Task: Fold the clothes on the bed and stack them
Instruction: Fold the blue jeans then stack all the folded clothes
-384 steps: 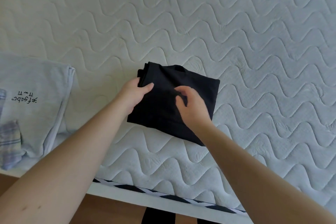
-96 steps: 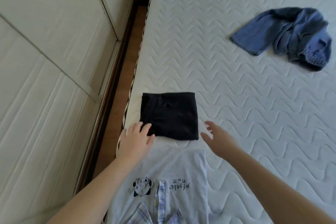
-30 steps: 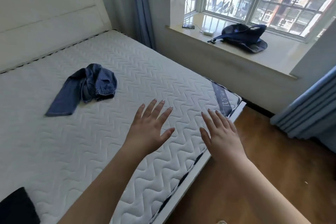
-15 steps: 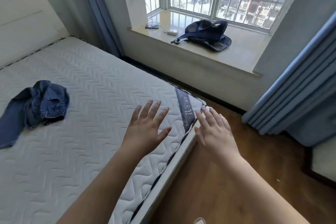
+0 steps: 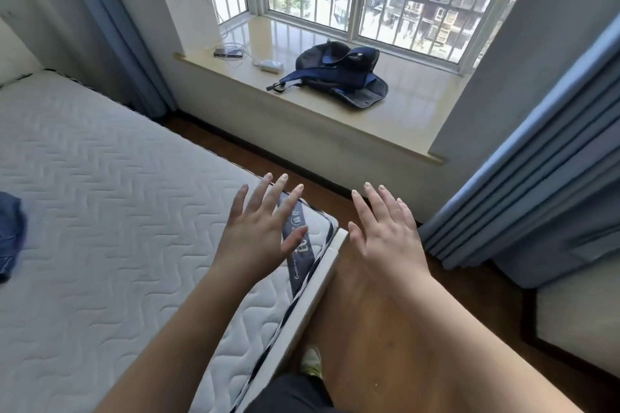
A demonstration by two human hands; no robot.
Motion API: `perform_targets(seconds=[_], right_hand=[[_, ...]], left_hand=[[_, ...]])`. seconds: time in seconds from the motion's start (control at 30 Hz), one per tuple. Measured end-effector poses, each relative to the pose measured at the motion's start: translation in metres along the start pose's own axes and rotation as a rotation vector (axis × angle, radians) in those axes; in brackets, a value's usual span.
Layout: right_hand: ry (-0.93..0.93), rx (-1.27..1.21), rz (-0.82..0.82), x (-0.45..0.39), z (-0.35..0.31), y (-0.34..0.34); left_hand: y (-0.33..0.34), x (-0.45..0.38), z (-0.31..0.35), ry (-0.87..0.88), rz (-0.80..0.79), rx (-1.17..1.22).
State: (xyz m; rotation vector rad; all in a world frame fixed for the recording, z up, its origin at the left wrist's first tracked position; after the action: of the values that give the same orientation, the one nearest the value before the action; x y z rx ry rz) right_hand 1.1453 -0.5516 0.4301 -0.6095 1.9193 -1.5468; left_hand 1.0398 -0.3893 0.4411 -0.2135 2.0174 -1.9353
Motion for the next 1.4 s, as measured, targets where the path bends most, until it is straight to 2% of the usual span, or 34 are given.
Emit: perform_targets(seconds=[0.13,0.3,0.43,0.63,0.87,1.03,1.2,1.4], right_hand=[[0.015,0.034,-0.031,-0.052,0.026,0.000],[0.008,0.040,-0.073,-0.108,0.050,0.010],[-0.036,0.030,-0.084,-0.154,0.066,0.022],[-0.076,0.009,-0.105,-0.237,0.122,0.041],[-0.170,-0.021,-0.146,-0.331,0.211,0.040],[-0.226,0.023,-0.201,-0.401,0.263,0.048],[-0.317,-0.013,-0.229,-0.461,0.250,0.070],[-0.478,0.045,-0.211,-0.527,0.187,0.093]], left_hand=[[0.009,-0.061,0.004,-0.004,-0.002,0.063],[0.013,-0.121,0.005,0.026,-0.009,0.042],[0.035,-0.164,0.001,-0.014,-0.039,0.039],[0.058,-0.246,0.033,-0.031,-0.060,0.043],[0.084,-0.347,0.039,-0.278,-0.083,0.078],[0.092,-0.404,0.037,-0.383,-0.105,0.037],[0.094,-0.434,0.024,-0.447,-0.113,-0.046],[0.101,-0.447,-0.026,-0.569,-0.125,-0.174]])
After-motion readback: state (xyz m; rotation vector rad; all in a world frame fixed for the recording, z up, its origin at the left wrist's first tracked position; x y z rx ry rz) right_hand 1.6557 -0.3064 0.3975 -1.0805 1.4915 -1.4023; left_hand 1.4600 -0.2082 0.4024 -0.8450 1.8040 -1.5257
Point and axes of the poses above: each hand's wrist, its own x-axis away from the middle knuckle, its own y-axis out of the palm, z = x × y, the point moved 8 cm from there along -x, towards the middle knuckle
